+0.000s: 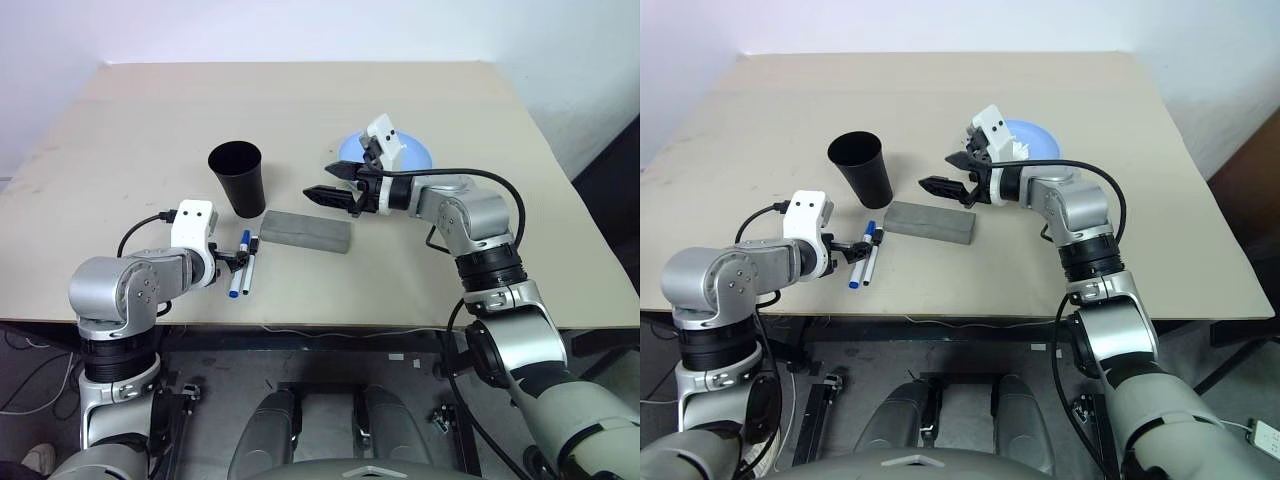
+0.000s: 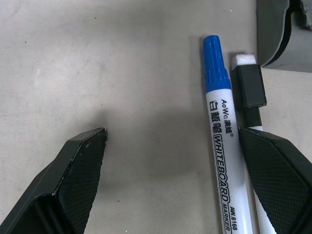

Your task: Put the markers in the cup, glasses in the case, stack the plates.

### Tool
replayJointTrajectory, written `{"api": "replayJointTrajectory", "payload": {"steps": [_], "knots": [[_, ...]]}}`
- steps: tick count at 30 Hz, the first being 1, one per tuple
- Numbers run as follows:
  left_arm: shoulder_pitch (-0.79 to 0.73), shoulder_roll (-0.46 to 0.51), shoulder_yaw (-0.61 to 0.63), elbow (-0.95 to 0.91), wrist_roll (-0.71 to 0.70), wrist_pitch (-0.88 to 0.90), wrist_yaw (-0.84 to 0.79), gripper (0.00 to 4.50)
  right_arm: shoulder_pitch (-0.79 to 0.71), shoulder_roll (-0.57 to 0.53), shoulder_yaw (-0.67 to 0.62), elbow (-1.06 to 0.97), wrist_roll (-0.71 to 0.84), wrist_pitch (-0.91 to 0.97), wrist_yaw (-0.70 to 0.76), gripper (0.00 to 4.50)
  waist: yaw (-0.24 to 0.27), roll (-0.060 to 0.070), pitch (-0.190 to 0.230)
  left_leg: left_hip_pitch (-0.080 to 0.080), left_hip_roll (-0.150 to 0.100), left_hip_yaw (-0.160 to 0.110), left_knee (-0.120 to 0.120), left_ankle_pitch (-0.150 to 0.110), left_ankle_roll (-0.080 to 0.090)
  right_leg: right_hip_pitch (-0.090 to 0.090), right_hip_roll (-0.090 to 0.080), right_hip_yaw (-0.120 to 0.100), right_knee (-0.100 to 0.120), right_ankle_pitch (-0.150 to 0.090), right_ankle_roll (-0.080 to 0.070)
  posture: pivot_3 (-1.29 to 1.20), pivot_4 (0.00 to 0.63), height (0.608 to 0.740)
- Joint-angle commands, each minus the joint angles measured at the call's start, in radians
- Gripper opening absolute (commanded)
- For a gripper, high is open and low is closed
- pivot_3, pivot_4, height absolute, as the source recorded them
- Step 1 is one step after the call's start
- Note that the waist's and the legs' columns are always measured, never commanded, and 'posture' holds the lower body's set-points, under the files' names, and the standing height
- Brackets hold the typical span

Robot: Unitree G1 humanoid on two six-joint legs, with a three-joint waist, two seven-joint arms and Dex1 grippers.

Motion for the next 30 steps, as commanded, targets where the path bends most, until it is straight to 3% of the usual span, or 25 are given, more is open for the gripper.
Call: {"api": "replayJointTrajectory", "payload": {"steps": [1, 6, 12, 18, 26, 30], "knots": [[0.011, -0.001, 0.017, 0.034, -0.022, 0.013, 0.006, 4.5, -0.028, 0.006, -0.014, 0.008, 0.001, 0.008, -0.021, 4.45, -0.001, 0.0, 0.0, 0.001, 0.0, 0.0, 0.0, 0.0, 0.0, 0.0, 0.0, 0.0, 0.0, 0.0, 0.0, 0.0, 0.15, 0.735], [0.012, 0.021, -0.005, 0.037, -0.056, 0.013, 0.005, 4.5, -0.062, 0.008, -0.018, 0.101, -0.032, 0.019, -0.083, 4.45, -0.002, 0.0, 0.0, 0.005, 0.0, 0.0, 0.0, 0.0, 0.0, 0.005, 0.0, 0.0, -0.001, 0.0, 0.0, 0.0, 0.15, 0.735], [0.009, 0.057, -0.023, 0.057, -0.09, 0.013, 0.011, 2.85, -0.074, 0.012, -0.028, 0.128, -0.027, 0.014, -0.096, 4.5, -0.001, 0.0, 0.0, 0.005, 0.0, 0.0, -0.002, 0.0, 0.0, 0.005, 0.0, 0.0, -0.003, 0.0, 0.0, 0.0, 0.15, 0.735], [0.002, 0.073, -0.021, 0.066, -0.113, 0.013, 0.034, 2.85, -0.083, 0.014, -0.034, 0.145, -0.027, 0.01, -0.11, 4.5, -0.001, 0.0, 0.0, 0.005, 0.0, 0.0, -0.002, 0.0, 0.0, 0.006, -0.001, 0.0, -0.003, 0.0, 0.0, 0.0, 0.15, 0.735], [0.028, 0.084, 0.007, 0.075, -0.126, 0.013, 0.057, 0.33, -0.088, 0.004, -0.03, 0.154, -0.032, 0.007, -0.103, 4.5, -0.001, 0.0, 0.0, 0.005, 0.0, 0.0, -0.002, 0.0, 0.0, 0.006, -0.001, 0.0, -0.004, 0.0, 0.0, 0.0, 0.15, 0.735], [0.026, 0.081, 0.036, 0.087, -0.143, 0.013, 0.066, 0.27, -0.089, 0.005, -0.032, 0.156, -0.034, 0.006, -0.1, 4.5, -0.002, 0.0, 0.0, 0.005, 0.0, 0.0, -0.002, 0.0, 0.0, 0.006, -0.001, 0.0, -0.004, 0.0, 0.0, 0.0, 0.15, 0.735]]}}
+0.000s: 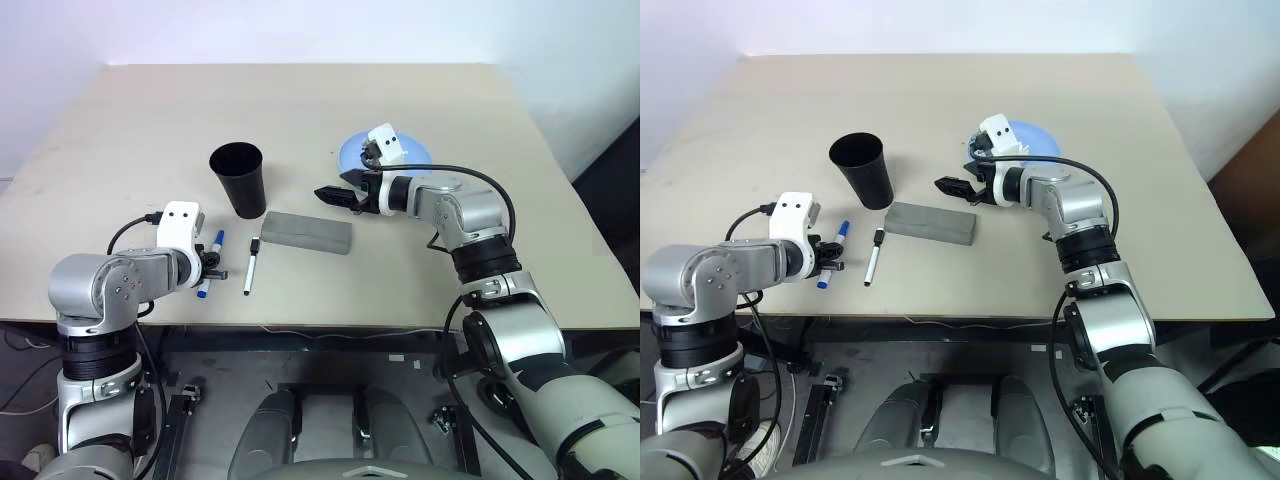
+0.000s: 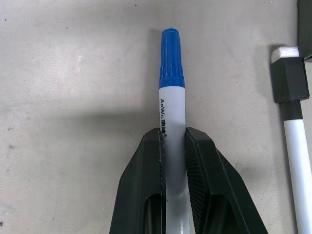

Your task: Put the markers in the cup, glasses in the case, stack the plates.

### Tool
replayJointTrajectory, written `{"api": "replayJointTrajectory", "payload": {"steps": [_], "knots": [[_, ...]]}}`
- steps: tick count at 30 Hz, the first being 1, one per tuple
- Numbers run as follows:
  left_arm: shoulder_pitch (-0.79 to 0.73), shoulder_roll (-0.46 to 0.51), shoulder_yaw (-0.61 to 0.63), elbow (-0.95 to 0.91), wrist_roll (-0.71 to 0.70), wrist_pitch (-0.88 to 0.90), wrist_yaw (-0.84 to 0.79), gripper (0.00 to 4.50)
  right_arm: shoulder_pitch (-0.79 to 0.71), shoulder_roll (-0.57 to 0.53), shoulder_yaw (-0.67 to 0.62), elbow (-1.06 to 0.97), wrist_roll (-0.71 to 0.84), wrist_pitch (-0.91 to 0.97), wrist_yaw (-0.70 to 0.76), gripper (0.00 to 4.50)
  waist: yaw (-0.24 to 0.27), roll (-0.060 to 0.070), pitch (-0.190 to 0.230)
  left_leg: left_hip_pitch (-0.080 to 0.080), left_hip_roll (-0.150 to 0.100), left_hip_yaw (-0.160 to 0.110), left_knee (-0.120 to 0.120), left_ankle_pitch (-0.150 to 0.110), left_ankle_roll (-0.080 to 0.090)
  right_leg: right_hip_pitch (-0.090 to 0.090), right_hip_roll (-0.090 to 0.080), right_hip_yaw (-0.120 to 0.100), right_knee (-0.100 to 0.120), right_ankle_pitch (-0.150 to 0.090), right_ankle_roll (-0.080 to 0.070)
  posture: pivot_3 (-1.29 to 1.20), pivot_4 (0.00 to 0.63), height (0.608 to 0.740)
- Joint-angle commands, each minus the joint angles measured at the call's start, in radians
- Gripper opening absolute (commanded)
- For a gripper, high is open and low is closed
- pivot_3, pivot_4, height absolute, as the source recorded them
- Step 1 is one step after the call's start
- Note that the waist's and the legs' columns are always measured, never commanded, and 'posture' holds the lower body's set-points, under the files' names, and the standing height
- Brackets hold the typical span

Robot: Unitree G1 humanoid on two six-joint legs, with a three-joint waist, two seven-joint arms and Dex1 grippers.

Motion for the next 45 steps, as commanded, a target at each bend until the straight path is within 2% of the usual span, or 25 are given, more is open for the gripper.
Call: {"api": "replayJointTrajectory", "payload": {"steps": [1, 5, 7, 15, 18, 20, 26, 28, 38, 45], "knots": [[0.016, -0.002, 0.018, 0.027, -0.028, 0.024, 0.006, 0.27, -0.037, -0.001, -0.021, -0.01, 0.004, -0.014, 0.007, 4.5, 0.0, 0.0, 0.0, 0.0, 0.0, 0.0, 0.0, 0.0, 0.0, 0.0, 0.0, 0.0, 0.0, 0.0, 0.0, 0.0, 0.15, 0.735], [0.01, 0.028, 0.014, 0.031, -0.035, 0.024, 0.008, 0.27, -0.039, -0.001, -0.02, -0.001, -0.002, -0.018, 0.004, 4.5, -0.001, 0.0, 0.0, 0.0, 0.0, 0.0, 0.0, 0.0, 0.0, 0.0, 0.0, 0.0, 0.0, 0.0, 0.0, 0.0, 0.15, 0.735], [-0.005, 0.091, -0.014, 0.0, -0.067, 0.024, -0.042, 0.27, -0.039, -0.003, -0.026, -0.006, 0.006, -0.012, 0.01, 4.5, -0.004, 0.0, 0.0, 0.0, 0.0, 0.0, 0.0, 0.0, 0.0, 0.0, 0.0, 0.0, 0.0, 0.0, 0.0, 0.0, 0.15, 0.735], [-0.045, 0.242, -0.033, -0.125, -0.196, 0.024, -0.252, 0.27, -0.052, 0.001, -0.052, -0.043, 0.065, 0.068, 0.062, 4.5, -0.002, 0.0, 0.0, -0.005, 0.0, 0.0, 0.0, 0.0, 0.0, -0.004, 0.0, 0.0, -0.001, 0.0, 0.0, 0.0, 0.15, 0.735], [-0.064, 0.305, -0.06, -0.149, -0.191, -0.049, -0.331, 0.27, -0.006, -0.01, -0.036, -0.157, 0.111, 0.09, 0.137, 4.5, -0.002, 0.0, 0.0, -0.006, 0.0, 0.0, -0.001, 0.0, 0.0, -0.005, 0.0, 0.0, -0.001, -0.001, -0.003, 0.0, 0.15, 0.735], [-0.055, 0.33, -0.077, -0.166, -0.154, -0.185, -0.386, 0.27, 0.041, -0.022, -0.019, -0.258, 0.142, 0.103, 0.188, 4.5, -0.001, 0.0, 0.0, -0.007, 0.0, 0.0, -0.001, 0.0, 0.0, -0.006, 0.0, 0.0, -0.002, -0.001, -0.002, 0.0, 0.15, 0.735], [-0.03, 0.295, -0.089, -0.143, -0.032, -0.563, -0.481, 0.27, 0.099, -0.067, -0.029, -0.361, 0.181, 0.117, 0.237, 4.5, 0.003, 0.0, 0.0, -0.01, 0.0, 0.0, -0.001, 0.0, 0.0, -0.008, -0.002, 0.0, -0.003, -0.001, -0.003, 0.0, 0.15, 0.735], [-0.032, 0.249, -0.077, -0.114, 0.021, -0.701, -0.474, 0.27, 0.112, -0.092, -0.035, -0.371, 0.187, 0.108, 0.25, 4.5, 0.004, 0.0, 0.0, -0.01, 0.0, 0.001, 0.0, 0.0, 0.0, -0.008, -0.002, 0.0, -0.003, -0.001, -0.003, 0.0, 0.15, 0.735], [-0.141, 0.092, -0.069, 0.115, 0.181, -1.095, -0.453, 0.27, 0.157, -0.152, -0.021, -0.385, 0.158, 0.074, 0.241, 4.5, 0.005, -0.001, 0.001, -0.011, 0.0, 0.001, 0.001, 0.0, 0.0, -0.008, -0.002, -0.001, -0.004, 0.001, 0.001, 0.0, 0.15, 0.735], [-0.251, 0.03, -0.082, 0.264, 0.24, -1.244, -0.448, 0.27, 0.164, -0.153, -0.027, -0.401, 0.16, 0.074, 0.22, 4.5, 0.005, -0.001, 0.001, -0.011, -0.001, 0.001, 0.002, 0.0, 0.0, -0.007, -0.002, -0.001, -0.004, 0.003, 0.005, 0.0, 0.15, 0.735]]}}
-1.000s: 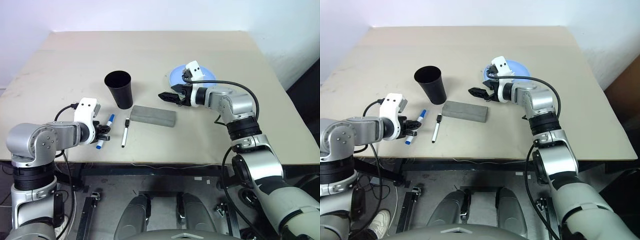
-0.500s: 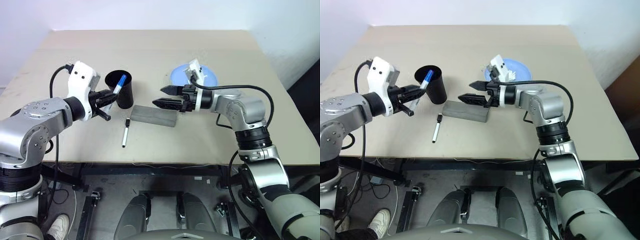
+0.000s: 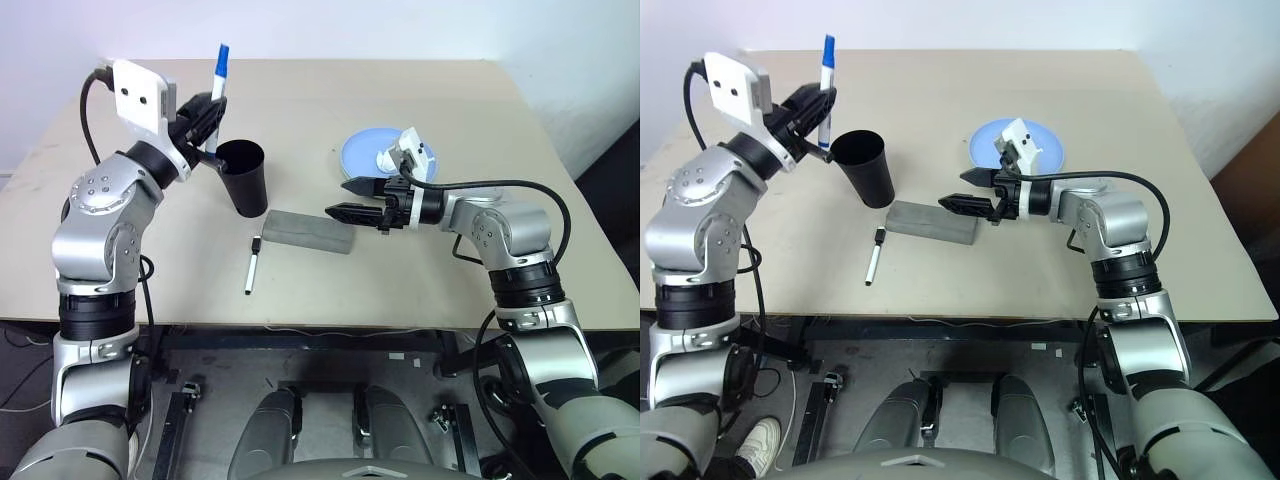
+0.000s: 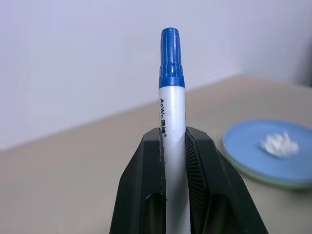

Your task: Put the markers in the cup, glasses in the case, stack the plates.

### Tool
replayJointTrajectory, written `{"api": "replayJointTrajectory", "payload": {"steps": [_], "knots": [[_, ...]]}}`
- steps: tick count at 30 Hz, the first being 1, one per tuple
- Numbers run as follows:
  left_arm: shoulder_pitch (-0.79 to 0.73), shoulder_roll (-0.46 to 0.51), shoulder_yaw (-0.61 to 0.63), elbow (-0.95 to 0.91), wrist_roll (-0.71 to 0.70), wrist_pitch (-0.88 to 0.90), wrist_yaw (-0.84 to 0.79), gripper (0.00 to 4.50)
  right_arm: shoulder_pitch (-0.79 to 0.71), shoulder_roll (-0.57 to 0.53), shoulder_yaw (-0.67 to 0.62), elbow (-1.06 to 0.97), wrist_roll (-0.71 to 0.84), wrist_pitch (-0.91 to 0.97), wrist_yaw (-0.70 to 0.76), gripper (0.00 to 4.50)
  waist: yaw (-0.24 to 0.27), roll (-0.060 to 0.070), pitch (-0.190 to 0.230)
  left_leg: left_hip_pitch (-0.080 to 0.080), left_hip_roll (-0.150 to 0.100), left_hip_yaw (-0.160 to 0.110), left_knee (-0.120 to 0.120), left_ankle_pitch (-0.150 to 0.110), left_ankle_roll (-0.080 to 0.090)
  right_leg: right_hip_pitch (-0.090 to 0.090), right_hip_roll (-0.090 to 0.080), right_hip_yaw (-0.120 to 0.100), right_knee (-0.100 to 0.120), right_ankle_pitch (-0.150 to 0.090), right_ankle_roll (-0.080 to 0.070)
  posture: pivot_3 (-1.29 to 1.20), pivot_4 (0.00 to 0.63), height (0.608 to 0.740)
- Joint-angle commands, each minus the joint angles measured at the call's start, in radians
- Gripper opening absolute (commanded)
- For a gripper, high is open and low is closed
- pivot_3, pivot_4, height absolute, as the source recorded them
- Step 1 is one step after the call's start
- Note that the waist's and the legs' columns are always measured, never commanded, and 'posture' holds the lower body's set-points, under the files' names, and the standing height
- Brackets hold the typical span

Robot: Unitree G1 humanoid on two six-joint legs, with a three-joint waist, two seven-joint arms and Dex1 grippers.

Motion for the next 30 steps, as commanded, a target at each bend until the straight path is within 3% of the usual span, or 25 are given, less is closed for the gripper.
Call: {"api": "replayJointTrajectory", "payload": {"steps": [1, 13, 26, 30], "knots": [[-0.052, -0.018, -0.007, 0.067, 0.053, -0.11, 0.002, 0.27, -0.006, -0.008, -0.018, -0.044, 0.005, -0.023, -0.016, 4.5, 0.0, 0.0, 0.0, 0.0, 0.0, 0.0, 0.0, 0.0, 0.0, 0.0, 0.0, 0.0, 0.0, 0.0, 0.0, 0.0, 0.15, 0.735], [-0.064, -0.103, -0.012, 0.416, 0.152, -0.413, -0.005, 0.27, 0.003, -0.014, -0.011, -0.036, -0.022, -0.067, -0.053, 4.5, 0.0, 0.0, 0.0, 0.0, 0.0, 0.0, 0.001, 0.0, 0.0, 0.0, 0.001, 0.0, 0.001, 0.0, 0.001, 0.0, 0.15, 0.735], [-0.077, -0.154, -0.01, 0.494, 0.152, -0.486, -0.023, 0.27, 0.014, -0.013, -0.01, -0.044, -0.038, -0.079, -0.074, 4.5, -0.001, 0.0, 0.0, 0.0, 0.0, 0.0, 0.002, 0.0, 0.0, 0.0, 0.001, 0.0, 0.002, 0.001, 0.001, 0.0, 0.15, 0.735], [-0.073, -0.159, -0.014, 0.486, 0.153, -0.468, -0.019, 1.61, 0.012, -0.011, -0.011, -0.039, -0.042, -0.083, -0.081, 4.5, 0.0, 0.0, 0.0, 0.0, 0.0, 0.0, 0.002, 0.0, 0.0, 0.0, 0.001, 0.0, 0.002, 0.001, 0.001, 0.0, 0.15, 0.735]]}}
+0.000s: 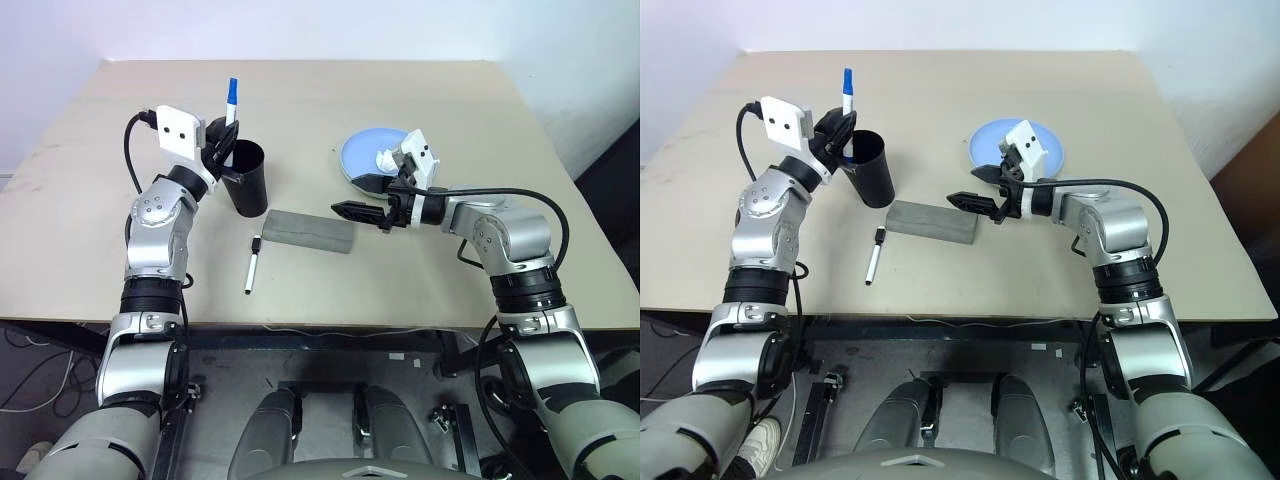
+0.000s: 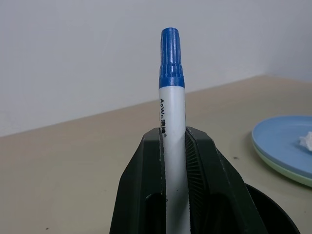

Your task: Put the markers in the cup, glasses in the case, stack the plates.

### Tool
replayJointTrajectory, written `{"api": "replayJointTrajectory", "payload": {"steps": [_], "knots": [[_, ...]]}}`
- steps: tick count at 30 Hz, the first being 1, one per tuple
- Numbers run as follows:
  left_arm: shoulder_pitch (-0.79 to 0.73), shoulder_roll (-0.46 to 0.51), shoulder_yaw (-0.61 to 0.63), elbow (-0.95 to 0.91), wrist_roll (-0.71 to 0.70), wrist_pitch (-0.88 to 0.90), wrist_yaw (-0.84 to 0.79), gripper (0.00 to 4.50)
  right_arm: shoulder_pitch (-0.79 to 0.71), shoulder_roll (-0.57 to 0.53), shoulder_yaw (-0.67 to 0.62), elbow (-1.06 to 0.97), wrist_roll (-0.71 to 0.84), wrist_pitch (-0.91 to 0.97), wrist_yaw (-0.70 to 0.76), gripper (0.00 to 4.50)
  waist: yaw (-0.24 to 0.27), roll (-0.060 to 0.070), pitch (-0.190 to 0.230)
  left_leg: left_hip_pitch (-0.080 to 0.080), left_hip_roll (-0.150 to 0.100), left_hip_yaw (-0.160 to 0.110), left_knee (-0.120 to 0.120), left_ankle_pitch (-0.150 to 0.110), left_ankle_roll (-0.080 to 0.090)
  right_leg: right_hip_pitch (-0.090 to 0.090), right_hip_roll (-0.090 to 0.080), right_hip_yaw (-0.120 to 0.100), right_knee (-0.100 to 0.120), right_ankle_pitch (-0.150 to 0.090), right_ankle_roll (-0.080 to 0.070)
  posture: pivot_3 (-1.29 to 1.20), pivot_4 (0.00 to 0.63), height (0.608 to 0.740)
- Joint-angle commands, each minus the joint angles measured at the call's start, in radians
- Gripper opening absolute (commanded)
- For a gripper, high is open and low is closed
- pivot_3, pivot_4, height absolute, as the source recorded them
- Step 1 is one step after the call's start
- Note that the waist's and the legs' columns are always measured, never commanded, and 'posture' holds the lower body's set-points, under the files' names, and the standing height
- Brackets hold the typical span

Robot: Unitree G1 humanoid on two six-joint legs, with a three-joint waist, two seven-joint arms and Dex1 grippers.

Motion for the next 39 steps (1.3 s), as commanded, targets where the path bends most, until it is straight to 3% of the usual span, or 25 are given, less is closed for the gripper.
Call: {"api": "replayJointTrajectory", "payload": {"steps": [1, 7, 14, 18, 23, 26, 39], "knots": [[-0.024, -0.003, 0.007, -0.025, -0.001, -0.009, 0.002, 1.97, -0.014, -0.006, -0.012, -0.035, 0.001, -0.02, -0.008, 4.5, 0.0, 0.0, 0.0, 0.0, 0.0, 0.0, 0.0, 0.0, 0.0, 0.0, 0.0, 0.0, 0.0, 0.0, 0.0, 0.0, 0.15, 0.735], [-0.006, 0.006, -0.003, -0.092, -0.012, 0.035, -0.028, 4.02, -0.011, 0.0, -0.011, -0.039, 0.004, -0.02, -0.017, 4.5, 0.0, 0.0, 0.0, 0.0, 0.0, 0.0, 0.0, 0.0, 0.0, 0.0, 0.0, 0.0, 0.0, 0.0, 0.0, 0.0, 0.15, 0.735], [0.044, 0.026, 0.02, -0.318, -0.054, 0.19, -0.01, 4.02, -0.004, 0.0, -0.014, -0.052, 0.015, -0.003, -0.022, 4.5, -0.001, 0.0, 0.0, 0.0, 0.0, 0.0, 0.0, 0.0, 0.0, 0.0, 0.0, 0.0, 0.001, 0.0, 0.0, 0.0, 0.15, 0.735], [0.094, 0.079, 0.007, -0.547, -0.061, 0.508, 0.07, 4.02, -0.004, -0.009, -0.019, -0.049, 0.023, 0.005, -0.011, 4.5, -0.004, 0.0, 0.0, 0.0, 0.0, 0.0, 0.0, 0.0, 0.0, 0.0, 0.0, 0.001, 0.001, 0.0, 0.0, 0.0, 0.15, 0.735], [0.119, 0.091, 0.057, -0.806, -0.177, 0.885, 0.155, 4.02, -0.004, -0.034, -0.025, -0.042, 0.031, 0.0, 0.026, 4.5, -0.001, 0.0, 0.0, 0.001, 0.001, -0.001, 0.001, 0.0, 0.0, 0.001, 0.002, 0.001, 0.002, 0.0, 0.0, 0.0, 0.15, 0.735], [0.12, 0.069, 0.099, -0.892, -0.254, 1.084, 0.201, 4.02, -0.013, -0.045, -0.026, -0.022, 0.026, -0.012, 0.044, 4.5, -0.002, 0.0, 0.0, 0.001, 0.001, -0.001, 0.002, 0.0, 0.0, 0.002, 0.002, 0.001, 0.002, 0.0, 0.0, 0.0, 0.15, 0.735], [0.211, -0.063, 0.204, -1.08, -0.334, 1.459, 0.376, 4.02, -0.032, -0.085, -0.005, 0.019, 0.012, -0.022, 0.119, 4.5, -0.001, 0.0, 0.0, 0.006, 0.001, -0.001, 0.002, 0.0, 0.0, 0.006, 0.003, 0.001, 0.002, 0.0, 0.0, 0.0, 0.15, 0.735]]}}
